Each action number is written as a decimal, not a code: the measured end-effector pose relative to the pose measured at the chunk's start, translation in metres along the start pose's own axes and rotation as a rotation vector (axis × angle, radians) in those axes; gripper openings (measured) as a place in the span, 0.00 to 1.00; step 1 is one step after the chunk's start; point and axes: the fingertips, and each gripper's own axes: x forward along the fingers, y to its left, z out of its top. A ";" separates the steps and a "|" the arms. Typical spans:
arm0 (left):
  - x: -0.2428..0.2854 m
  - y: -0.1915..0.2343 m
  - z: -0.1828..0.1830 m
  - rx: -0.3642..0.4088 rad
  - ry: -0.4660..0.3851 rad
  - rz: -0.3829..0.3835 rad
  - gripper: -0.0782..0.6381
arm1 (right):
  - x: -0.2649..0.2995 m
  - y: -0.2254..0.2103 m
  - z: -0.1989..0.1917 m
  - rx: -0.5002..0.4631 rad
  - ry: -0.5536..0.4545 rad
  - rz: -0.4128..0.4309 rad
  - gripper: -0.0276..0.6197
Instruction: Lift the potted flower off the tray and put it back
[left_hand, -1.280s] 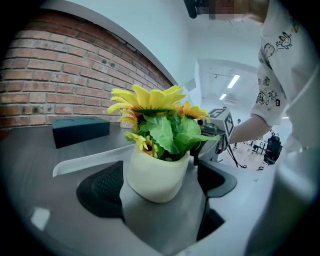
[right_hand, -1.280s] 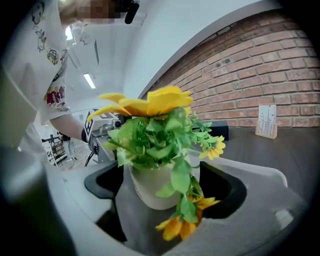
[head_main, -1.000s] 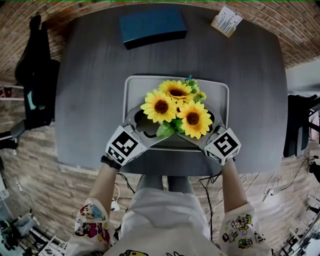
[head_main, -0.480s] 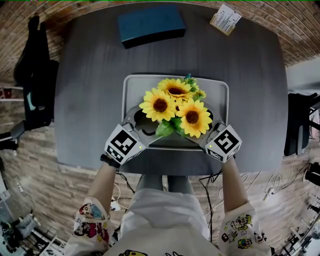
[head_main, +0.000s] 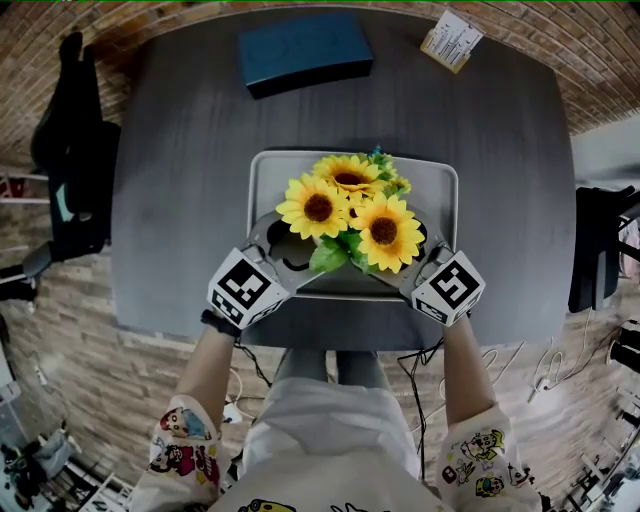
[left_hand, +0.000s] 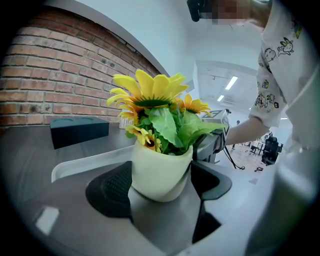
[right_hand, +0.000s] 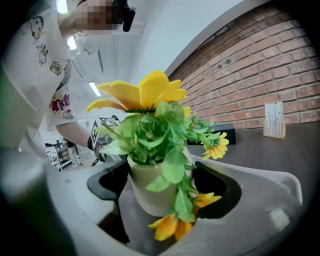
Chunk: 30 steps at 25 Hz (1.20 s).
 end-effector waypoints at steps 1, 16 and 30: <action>-0.001 -0.001 0.002 -0.007 -0.004 0.000 0.65 | -0.001 0.000 0.003 -0.002 -0.004 -0.001 0.69; -0.039 -0.020 0.074 0.040 -0.071 0.009 0.65 | -0.024 0.029 0.080 -0.089 -0.086 -0.031 0.69; -0.082 -0.067 0.150 0.101 -0.097 0.057 0.65 | -0.067 0.072 0.162 -0.171 -0.158 -0.015 0.69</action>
